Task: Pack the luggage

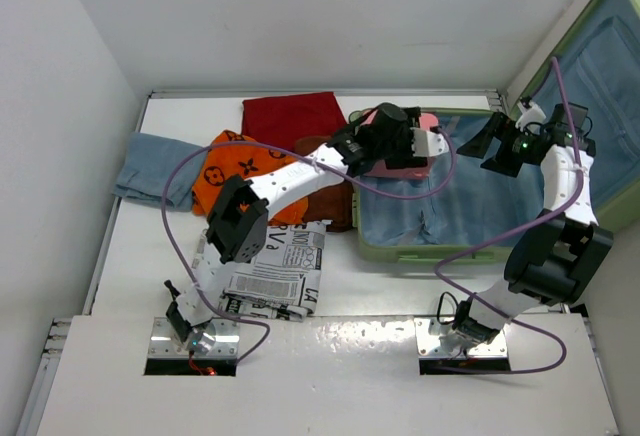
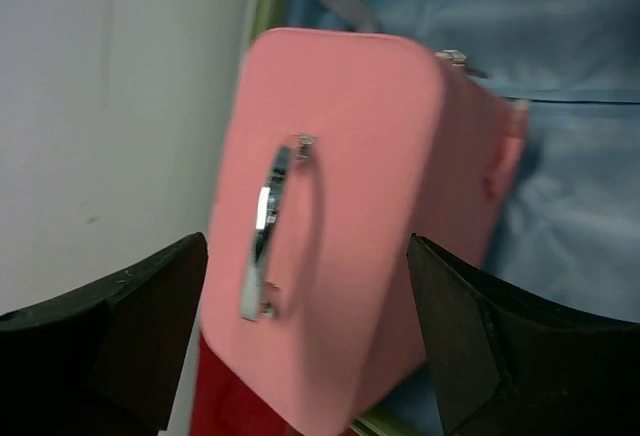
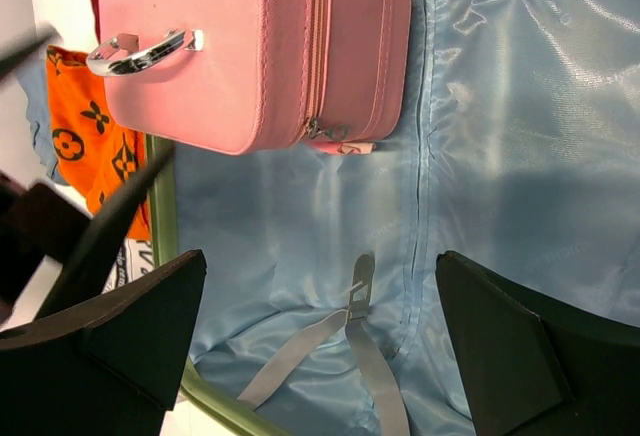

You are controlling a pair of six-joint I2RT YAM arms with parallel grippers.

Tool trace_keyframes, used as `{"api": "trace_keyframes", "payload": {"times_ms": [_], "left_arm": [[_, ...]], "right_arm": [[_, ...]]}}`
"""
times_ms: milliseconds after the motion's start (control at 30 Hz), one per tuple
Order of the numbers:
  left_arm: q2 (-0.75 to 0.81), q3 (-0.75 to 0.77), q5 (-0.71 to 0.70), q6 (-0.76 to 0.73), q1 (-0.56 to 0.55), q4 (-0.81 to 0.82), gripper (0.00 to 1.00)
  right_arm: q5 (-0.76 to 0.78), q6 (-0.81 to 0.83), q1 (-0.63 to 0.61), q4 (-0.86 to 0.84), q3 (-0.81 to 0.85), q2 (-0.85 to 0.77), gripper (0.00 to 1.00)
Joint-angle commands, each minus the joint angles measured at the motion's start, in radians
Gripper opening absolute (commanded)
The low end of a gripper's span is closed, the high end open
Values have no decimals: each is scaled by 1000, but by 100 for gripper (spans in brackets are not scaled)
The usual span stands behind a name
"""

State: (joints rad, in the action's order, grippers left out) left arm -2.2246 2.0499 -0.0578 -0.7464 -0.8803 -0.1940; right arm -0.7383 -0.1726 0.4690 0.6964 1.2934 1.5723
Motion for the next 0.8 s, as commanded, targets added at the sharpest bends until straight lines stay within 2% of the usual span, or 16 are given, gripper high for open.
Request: {"api": "trace_keyframes", "payload": {"times_ms": [0,133,200,300,333,400,567,767], "left_arm": [[97,-16,211,117,12,-122,85],[152,-25,294,211,52,-122,74],[152,6,337,255,75,-131,53],[143,65,386,310,104,-159,27],[128,84,416,333,125,-159,13],[97,142,449,421,167,-159,0],[10,283,527,588,227,-124,0],[-12,265,618,677,241,-59,0]], "right_arm": [[-19,-4,-4,-12,47,-6,97],[-26,-7,-6,-20,43,-11,94],[-30,-10,-12,-26,40,-11,91],[-36,-16,-13,-40,40,-11,88],[-38,-16,-16,-38,38,-11,84],[-44,-19,-23,-43,44,-9,81],[-47,-24,-38,-46,46,-5,76],[-39,-34,-56,-48,57,11,76]]}}
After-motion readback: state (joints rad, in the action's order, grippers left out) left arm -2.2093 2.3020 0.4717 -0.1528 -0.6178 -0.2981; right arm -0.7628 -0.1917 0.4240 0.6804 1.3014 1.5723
